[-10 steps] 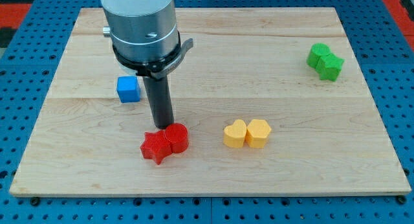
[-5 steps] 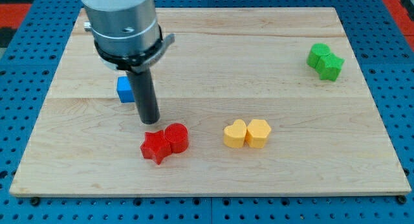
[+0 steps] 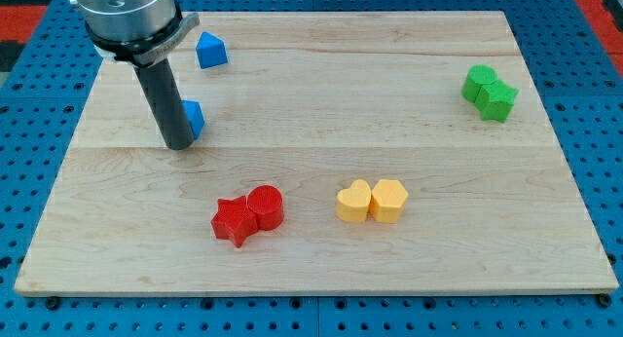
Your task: Move the blue cube into the blue triangle
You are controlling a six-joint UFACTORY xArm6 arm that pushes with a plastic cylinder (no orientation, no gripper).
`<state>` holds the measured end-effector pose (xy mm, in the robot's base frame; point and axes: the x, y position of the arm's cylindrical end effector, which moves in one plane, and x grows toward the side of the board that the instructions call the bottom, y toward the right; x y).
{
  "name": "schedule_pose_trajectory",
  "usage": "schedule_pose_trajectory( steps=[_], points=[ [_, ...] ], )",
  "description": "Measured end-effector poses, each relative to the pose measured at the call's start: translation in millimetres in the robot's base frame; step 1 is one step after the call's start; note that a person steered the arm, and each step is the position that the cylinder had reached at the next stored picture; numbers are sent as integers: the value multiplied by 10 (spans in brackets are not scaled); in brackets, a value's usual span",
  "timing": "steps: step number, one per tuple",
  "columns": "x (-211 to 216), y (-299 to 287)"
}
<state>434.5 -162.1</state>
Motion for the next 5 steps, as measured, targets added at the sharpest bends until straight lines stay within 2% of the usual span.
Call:
schedule_pose_trajectory(
  steps=[2,5],
  points=[
    [-322,-222],
    [-420,262]
  ],
)
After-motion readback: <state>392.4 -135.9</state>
